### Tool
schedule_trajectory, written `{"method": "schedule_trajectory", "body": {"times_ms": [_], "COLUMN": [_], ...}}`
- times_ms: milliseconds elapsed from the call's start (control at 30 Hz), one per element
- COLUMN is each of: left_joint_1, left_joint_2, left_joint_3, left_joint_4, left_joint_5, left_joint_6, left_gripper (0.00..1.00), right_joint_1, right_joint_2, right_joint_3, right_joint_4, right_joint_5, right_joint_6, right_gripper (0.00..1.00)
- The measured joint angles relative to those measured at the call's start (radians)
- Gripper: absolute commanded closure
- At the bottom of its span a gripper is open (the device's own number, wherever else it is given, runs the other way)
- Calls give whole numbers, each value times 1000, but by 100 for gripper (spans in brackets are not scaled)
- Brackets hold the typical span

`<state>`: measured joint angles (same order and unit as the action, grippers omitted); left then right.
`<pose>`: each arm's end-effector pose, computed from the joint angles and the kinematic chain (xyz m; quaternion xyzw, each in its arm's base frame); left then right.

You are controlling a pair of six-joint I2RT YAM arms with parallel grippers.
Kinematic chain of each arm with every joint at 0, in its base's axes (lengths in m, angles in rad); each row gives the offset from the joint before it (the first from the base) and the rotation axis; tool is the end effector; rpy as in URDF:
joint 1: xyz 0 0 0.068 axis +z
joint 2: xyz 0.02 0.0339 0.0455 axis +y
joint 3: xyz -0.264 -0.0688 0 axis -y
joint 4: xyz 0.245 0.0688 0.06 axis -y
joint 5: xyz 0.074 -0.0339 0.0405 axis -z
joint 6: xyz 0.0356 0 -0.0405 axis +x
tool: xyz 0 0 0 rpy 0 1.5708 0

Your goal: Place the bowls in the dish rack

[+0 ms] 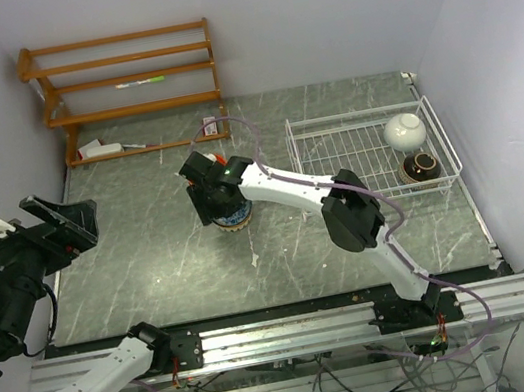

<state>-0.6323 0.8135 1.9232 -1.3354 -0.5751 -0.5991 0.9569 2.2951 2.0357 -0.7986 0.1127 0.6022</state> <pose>0.0075 0.0185 0.5282 -0.1642 0.7529 -0.1639 0.6158 0.2918 0.4070 0.2111 -0.1563 0.9531 0.1392 0.2184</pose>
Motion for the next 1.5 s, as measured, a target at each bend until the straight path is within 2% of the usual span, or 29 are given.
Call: {"method": "schedule_trajectory", "body": {"times_ms": [67,300,600,867,1067,1500], "left_joint_1": [-1,-8,-24,-32,-33,-37], "left_joint_2": [2,2,1,1,0,0], "left_joint_3": [0,0,-3,-14,-21,-21], "left_joint_4": [0,-1,-1,-1,0,0], "left_joint_5": [0,-2,-13,-25,-29,-36], "left_joint_6": [1,5,5,5,4,4], "left_gripper": [1,1,1,1,1,1], "right_joint_1": [0,0,2,5,4,-2], "right_joint_2": [13,31,22,-23,-103,-264], "right_joint_3": [7,24,51,44,-36,-85], "right_joint_4": [0,6,11,-7,4,85], "right_joint_5": [1,-4,18,53,61,-59], "right_joint_6": [0,0,-19,-37,-63,-130], "right_gripper": [50,77,100,100,100,100]}}
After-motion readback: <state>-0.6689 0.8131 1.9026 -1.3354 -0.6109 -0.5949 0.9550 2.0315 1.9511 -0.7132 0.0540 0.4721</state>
